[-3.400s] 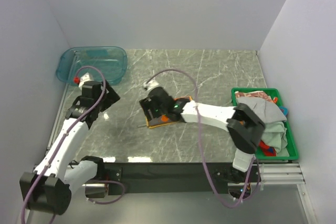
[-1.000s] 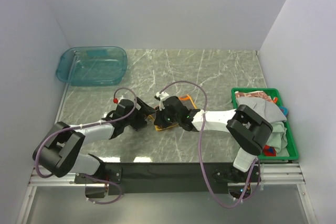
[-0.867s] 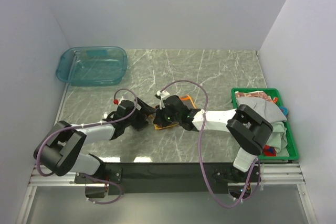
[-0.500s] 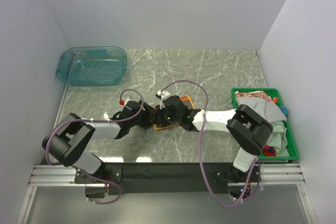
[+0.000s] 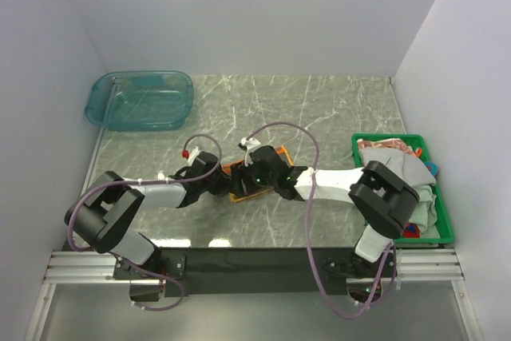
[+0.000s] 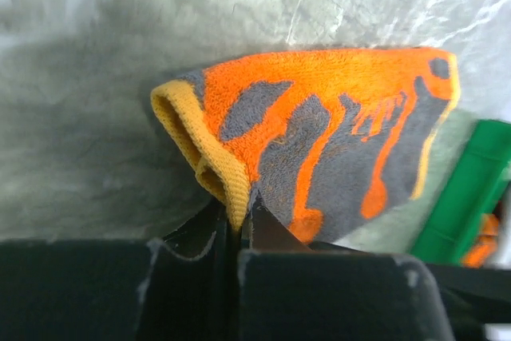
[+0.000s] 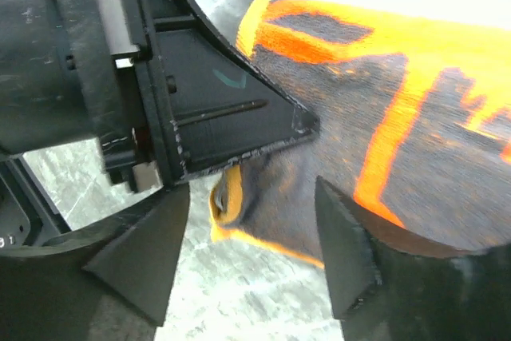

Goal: Fold and stack the towels
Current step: Neatly place the folded towel into the bin

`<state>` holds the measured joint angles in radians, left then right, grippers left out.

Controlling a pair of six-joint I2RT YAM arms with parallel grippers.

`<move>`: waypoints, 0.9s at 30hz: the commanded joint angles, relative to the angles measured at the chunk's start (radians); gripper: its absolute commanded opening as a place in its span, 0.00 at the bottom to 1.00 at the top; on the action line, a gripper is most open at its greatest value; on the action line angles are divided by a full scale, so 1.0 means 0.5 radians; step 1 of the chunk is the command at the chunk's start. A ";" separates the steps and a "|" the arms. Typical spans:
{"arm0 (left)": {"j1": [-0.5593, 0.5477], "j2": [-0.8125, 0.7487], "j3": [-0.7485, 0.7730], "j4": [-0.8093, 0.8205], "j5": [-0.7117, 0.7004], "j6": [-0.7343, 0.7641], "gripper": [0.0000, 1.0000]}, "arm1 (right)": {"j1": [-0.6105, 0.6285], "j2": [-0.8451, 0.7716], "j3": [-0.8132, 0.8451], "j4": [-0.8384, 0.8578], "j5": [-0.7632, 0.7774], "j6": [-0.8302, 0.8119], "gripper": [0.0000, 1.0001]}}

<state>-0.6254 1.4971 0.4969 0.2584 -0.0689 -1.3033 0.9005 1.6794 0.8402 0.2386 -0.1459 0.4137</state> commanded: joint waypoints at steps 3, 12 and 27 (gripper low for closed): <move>0.036 0.015 0.324 -0.470 -0.175 0.458 0.01 | -0.009 -0.336 -0.073 -0.148 0.273 -0.125 0.75; 0.284 0.303 1.156 -1.179 -0.298 1.155 0.01 | -0.021 -0.883 -0.312 -0.529 0.770 -0.278 0.86; 0.889 0.990 2.747 -1.848 -0.114 2.020 0.01 | -0.022 -1.435 -0.499 -0.750 0.767 -0.333 0.90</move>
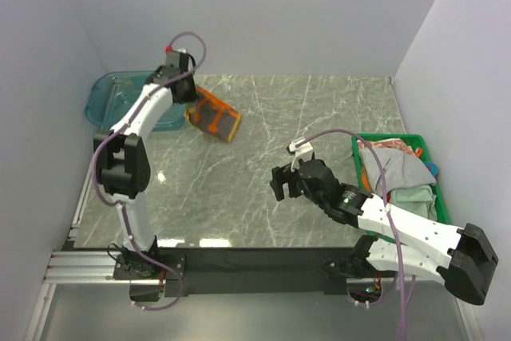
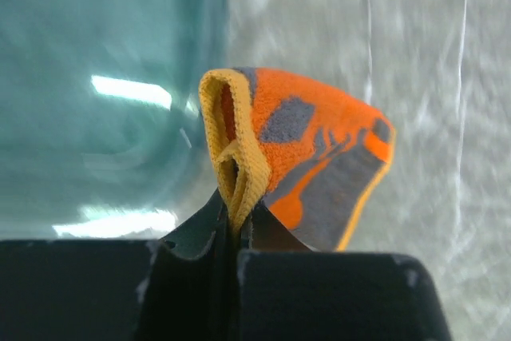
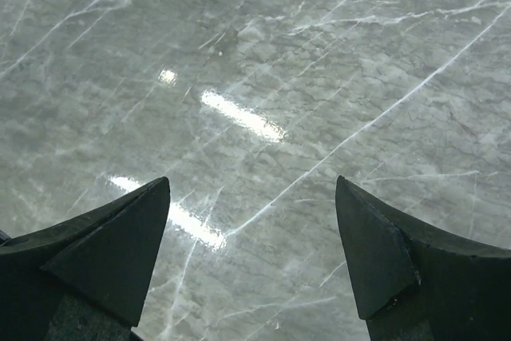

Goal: Fold and stack the towels
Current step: Neatly place the folded towel into the bin

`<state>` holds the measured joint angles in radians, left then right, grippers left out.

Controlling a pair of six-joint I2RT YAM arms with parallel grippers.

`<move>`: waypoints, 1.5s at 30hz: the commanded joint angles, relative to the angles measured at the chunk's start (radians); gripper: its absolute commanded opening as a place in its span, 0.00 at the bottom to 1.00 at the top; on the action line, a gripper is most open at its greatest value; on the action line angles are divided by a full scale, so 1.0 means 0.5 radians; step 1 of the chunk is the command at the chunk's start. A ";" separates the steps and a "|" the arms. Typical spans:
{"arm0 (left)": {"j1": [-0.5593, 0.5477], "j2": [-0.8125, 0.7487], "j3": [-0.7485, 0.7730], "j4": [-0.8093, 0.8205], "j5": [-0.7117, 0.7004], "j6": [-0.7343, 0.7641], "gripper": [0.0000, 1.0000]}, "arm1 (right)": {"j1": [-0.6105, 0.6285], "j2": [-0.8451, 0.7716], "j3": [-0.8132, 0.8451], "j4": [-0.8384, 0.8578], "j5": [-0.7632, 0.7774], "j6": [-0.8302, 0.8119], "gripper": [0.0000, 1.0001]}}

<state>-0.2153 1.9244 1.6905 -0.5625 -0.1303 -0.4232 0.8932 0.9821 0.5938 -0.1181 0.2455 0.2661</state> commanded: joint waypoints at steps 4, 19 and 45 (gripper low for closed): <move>0.213 0.431 0.879 -0.424 0.024 0.453 0.01 | -0.007 -0.010 0.000 -0.055 -0.089 -0.035 0.89; 0.584 0.744 1.116 -0.421 0.138 0.953 0.01 | -0.007 0.333 0.227 -0.221 -0.123 -0.014 0.88; 0.652 0.971 1.160 -0.188 -0.055 1.212 0.01 | -0.004 0.674 0.457 -0.383 -0.086 -0.066 0.86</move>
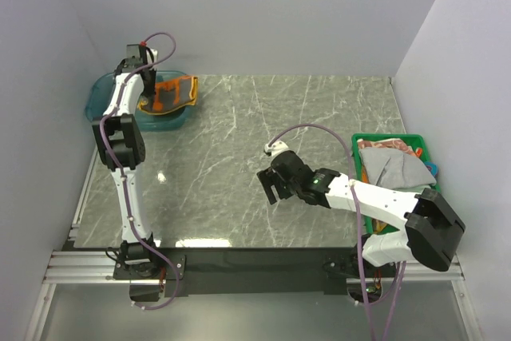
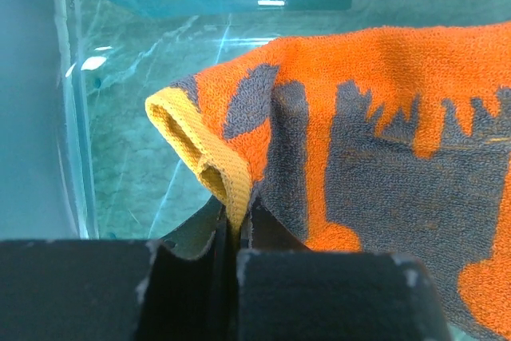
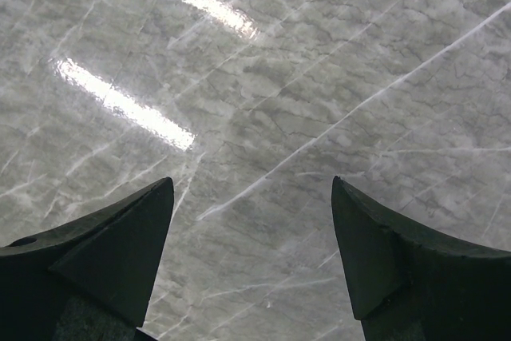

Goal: Fold and stack the towels
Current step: Neatly place the folded towel into the bin

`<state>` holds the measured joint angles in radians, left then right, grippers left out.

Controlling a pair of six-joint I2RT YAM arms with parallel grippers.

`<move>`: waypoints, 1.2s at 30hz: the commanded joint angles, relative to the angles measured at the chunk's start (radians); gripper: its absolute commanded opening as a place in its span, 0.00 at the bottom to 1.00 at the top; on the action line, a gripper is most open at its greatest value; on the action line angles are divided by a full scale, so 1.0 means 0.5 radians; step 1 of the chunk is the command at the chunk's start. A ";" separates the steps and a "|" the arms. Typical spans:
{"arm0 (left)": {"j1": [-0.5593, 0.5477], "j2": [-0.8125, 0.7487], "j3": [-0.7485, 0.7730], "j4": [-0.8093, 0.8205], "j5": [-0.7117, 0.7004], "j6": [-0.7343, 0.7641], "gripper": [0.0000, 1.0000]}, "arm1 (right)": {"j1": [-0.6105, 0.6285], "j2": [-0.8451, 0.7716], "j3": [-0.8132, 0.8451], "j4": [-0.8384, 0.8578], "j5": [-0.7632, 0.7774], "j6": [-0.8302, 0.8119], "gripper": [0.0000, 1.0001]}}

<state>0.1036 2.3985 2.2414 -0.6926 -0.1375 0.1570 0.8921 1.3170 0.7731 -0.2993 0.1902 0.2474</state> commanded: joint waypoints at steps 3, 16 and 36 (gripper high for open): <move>0.017 0.044 0.061 0.069 -0.053 0.069 0.01 | -0.002 0.017 0.104 -0.033 0.046 -0.041 0.86; 0.023 0.078 0.036 0.106 -0.252 0.122 0.01 | 0.004 0.066 0.126 -0.046 0.043 -0.038 0.86; 0.072 0.109 -0.028 0.237 -0.538 0.192 0.22 | 0.023 0.127 0.141 -0.027 0.015 -0.038 0.86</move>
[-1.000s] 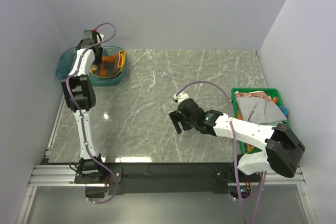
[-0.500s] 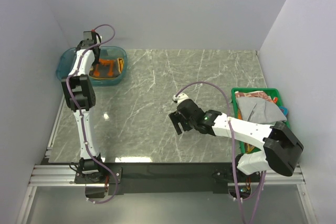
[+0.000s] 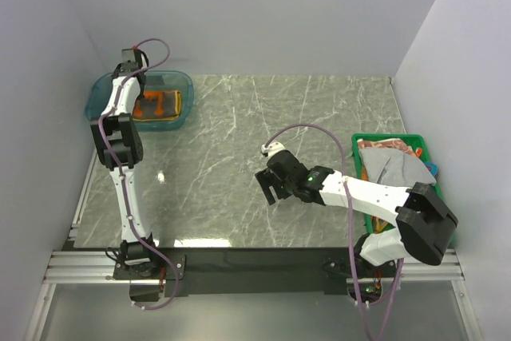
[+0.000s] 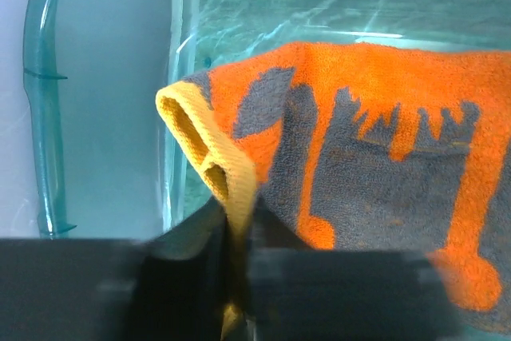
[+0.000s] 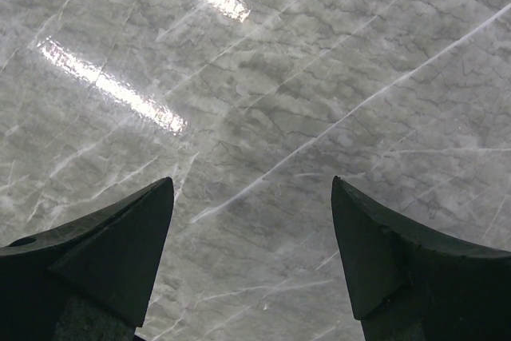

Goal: Fold and stack the towels
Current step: Neatly place the folded towel into the bin

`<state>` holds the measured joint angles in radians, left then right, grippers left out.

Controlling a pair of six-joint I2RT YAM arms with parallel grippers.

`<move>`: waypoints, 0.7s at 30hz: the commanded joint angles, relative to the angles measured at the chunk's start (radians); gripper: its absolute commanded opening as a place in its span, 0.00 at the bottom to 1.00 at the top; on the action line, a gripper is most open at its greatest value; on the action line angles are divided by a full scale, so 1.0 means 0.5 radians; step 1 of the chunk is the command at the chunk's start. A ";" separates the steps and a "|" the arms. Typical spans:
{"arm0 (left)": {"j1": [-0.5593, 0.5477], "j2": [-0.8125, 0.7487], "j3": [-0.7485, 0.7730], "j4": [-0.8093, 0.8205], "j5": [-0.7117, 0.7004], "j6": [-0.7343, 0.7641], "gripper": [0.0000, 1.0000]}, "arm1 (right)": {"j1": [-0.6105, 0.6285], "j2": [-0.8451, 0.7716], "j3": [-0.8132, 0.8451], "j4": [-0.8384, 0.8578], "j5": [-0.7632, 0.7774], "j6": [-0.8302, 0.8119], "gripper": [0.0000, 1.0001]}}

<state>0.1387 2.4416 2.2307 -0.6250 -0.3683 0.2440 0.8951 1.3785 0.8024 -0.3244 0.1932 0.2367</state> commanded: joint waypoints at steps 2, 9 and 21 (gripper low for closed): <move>0.002 0.016 -0.013 0.124 -0.125 0.000 0.39 | 0.020 0.007 0.083 0.026 0.006 -0.016 0.86; 0.026 -0.134 -0.043 0.250 -0.282 -0.199 0.80 | 0.023 -0.026 0.067 0.041 0.028 -0.004 0.86; -0.013 -0.913 -0.215 0.250 0.230 -0.874 0.99 | -0.090 -0.204 0.248 -0.109 0.475 0.180 0.88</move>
<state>0.1528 2.1693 2.1483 -0.5404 -0.3614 -0.0517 0.8829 1.3388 0.8593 -0.3542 0.3134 0.2733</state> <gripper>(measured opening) 0.994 0.873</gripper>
